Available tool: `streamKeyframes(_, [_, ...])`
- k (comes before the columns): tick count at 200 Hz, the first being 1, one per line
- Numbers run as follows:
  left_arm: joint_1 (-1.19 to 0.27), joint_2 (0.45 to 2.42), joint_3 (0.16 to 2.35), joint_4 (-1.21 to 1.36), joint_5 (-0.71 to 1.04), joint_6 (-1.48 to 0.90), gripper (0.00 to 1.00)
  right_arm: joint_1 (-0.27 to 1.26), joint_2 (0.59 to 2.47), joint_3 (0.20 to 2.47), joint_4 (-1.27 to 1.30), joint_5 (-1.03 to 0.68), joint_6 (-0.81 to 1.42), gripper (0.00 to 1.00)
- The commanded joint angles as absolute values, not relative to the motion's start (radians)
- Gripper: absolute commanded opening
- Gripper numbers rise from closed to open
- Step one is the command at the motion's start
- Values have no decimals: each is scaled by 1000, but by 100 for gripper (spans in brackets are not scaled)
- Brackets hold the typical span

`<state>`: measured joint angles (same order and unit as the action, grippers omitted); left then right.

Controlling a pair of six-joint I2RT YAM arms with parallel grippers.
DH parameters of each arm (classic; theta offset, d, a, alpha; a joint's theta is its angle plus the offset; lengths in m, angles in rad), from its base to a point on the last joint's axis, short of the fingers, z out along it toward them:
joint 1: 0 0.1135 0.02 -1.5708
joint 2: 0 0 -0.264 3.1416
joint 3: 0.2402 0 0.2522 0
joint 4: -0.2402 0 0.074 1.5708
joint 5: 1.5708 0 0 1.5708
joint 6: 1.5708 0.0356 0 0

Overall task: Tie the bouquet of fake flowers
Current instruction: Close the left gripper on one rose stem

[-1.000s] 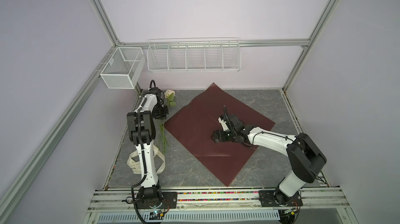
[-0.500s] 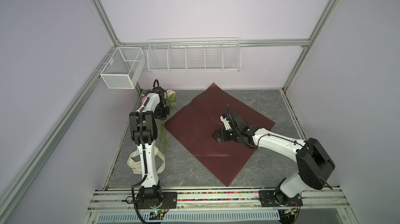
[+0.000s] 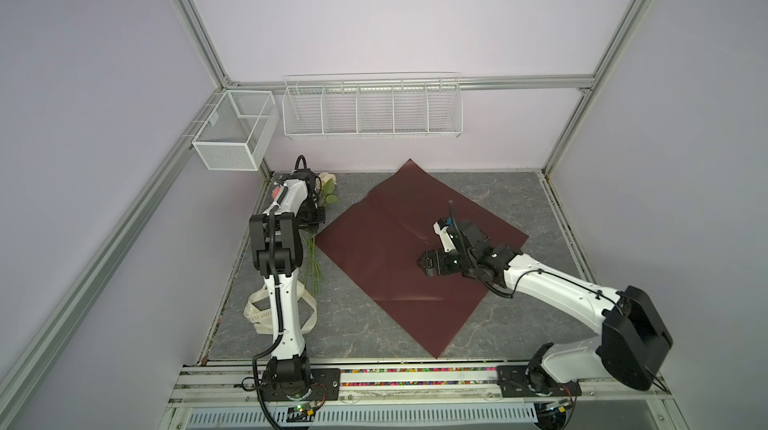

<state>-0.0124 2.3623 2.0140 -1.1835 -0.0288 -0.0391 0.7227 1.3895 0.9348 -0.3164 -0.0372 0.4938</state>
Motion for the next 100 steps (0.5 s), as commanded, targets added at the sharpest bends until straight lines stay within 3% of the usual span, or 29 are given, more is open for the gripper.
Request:
streamKeyframes(1, [-11, 2373, 2049, -1230, -18, -13, 15, 729, 1357, 917, -363, -3, 518, 98])
streamKeyframes(18, [-12, 2352, 2026, -1213, -18, -10, 14, 730, 1346, 916, -384, 4, 527, 98])
streamKeyframes(29, [-12, 2341, 2016, -1212, -12, -2, 3, 729, 1337, 914, -391, 8, 537, 98])
streamKeyframes(39, [-11, 2326, 2012, -1221, -14, -4, 0, 729, 1324, 913, -396, 9, 543, 98])
streamKeyframes(100, [-15, 2092, 1871, -1189, 31, -9, 0, 725, 1250, 905, -435, 89, 552, 99])
